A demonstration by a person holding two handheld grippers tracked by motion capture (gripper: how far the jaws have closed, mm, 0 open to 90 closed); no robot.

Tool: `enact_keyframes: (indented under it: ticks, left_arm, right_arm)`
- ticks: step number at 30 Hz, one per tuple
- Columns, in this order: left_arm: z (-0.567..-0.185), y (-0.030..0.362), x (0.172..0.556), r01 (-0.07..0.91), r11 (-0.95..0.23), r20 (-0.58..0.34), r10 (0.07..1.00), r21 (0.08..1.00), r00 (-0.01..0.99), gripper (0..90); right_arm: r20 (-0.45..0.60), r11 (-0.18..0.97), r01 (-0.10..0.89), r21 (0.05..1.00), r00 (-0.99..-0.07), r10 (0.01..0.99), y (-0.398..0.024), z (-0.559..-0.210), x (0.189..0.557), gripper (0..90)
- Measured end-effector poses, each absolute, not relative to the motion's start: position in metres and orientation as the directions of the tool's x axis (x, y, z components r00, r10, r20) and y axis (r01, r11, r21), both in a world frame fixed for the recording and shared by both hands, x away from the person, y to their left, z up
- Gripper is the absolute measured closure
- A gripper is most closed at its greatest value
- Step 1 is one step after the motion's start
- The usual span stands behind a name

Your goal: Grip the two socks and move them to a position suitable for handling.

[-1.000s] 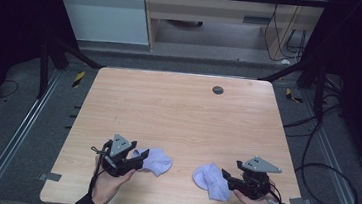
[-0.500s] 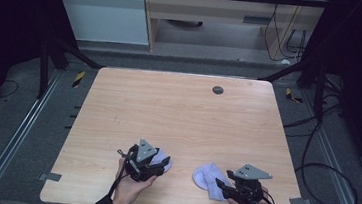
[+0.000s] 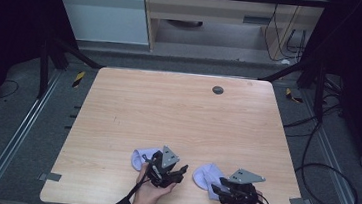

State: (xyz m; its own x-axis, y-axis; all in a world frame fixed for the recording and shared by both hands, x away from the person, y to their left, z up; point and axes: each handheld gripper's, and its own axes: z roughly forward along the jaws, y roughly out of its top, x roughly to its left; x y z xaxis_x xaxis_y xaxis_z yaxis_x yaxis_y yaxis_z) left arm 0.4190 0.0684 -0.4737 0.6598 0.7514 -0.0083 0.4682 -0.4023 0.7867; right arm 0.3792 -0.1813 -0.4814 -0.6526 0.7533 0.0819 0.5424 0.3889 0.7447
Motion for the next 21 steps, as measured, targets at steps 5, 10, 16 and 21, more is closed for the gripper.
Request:
enact_keyframes:
  ticks: [5, 10, 16, 21]
  left_arm:
    - [-0.479, 0.058, 0.419, 0.465, -0.412, -0.004, 0.746, 0.784, 0.666, 53.5]
    - [-0.483, 0.048, 0.419, 0.469, -0.42, -0.003, 0.742, 0.777, 0.67, 54.5]
    - [-0.491, 0.038, 0.418, 0.473, -0.449, 0.006, 0.73, 0.758, 0.683, 57.1]
    - [-0.495, 0.032, 0.418, 0.478, -0.459, 0.002, 0.723, 0.749, 0.691, 60.6]
  right_arm:
    - [0.081, 0.414, 0.545, 0.729, -0.669, 0.739, -0.178, -0.486, 0.378, 61.8]
    - [0.09, 0.434, 0.554, 0.71, -0.683, 0.725, -0.176, -0.489, 0.378, 63.0]
    - [0.09, 0.458, 0.562, 0.689, -0.693, 0.715, -0.173, -0.493, 0.379, 64.8]
    - [0.09, 0.47, 0.563, 0.679, -0.7, 0.708, -0.172, -0.494, 0.379, 67.4]
